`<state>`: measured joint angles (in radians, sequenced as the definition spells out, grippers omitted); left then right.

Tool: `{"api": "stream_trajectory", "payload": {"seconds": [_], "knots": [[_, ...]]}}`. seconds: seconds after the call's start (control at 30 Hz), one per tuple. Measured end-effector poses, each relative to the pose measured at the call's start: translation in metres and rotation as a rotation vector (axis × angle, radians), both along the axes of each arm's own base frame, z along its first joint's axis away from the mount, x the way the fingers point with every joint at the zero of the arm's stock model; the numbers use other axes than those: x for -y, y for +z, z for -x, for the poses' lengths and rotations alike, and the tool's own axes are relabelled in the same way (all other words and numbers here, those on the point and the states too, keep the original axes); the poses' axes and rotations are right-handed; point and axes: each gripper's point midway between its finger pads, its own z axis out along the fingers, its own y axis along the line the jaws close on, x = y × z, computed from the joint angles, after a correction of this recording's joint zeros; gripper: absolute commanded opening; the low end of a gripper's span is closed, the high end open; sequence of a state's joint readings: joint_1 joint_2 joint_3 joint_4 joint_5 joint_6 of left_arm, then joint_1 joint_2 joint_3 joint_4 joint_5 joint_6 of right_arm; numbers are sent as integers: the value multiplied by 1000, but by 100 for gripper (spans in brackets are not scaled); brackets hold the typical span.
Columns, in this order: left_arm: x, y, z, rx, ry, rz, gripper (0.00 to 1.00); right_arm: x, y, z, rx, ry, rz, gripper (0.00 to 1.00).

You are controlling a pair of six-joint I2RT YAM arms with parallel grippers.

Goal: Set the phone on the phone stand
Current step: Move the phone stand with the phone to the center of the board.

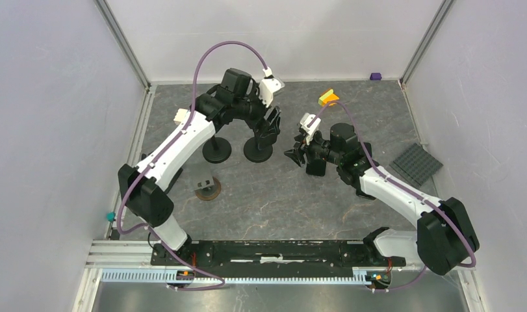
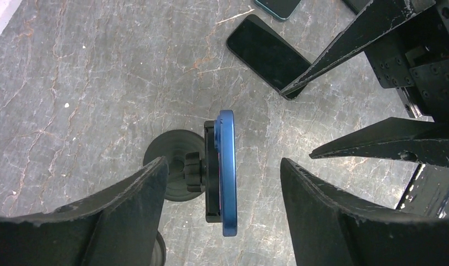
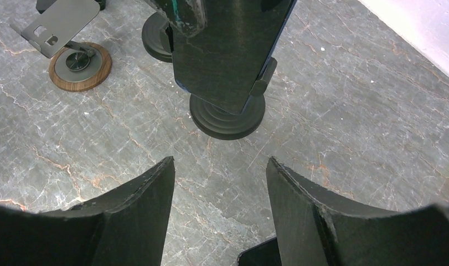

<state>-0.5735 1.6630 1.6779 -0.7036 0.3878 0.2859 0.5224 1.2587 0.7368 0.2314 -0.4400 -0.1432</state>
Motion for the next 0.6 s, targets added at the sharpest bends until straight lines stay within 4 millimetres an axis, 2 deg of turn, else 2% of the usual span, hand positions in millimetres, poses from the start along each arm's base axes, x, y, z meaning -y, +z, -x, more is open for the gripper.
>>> {"api": "stream_trajectory", "payload": {"seconds": [0.37,0.6], "knots": [[-5,-12,-3,-49,35,15,40,1,0,-1,-1,-1,-1,65],[0,-11,-6,-74,22,77,15,7,0,-5,-2,-18,-2,65]]}}
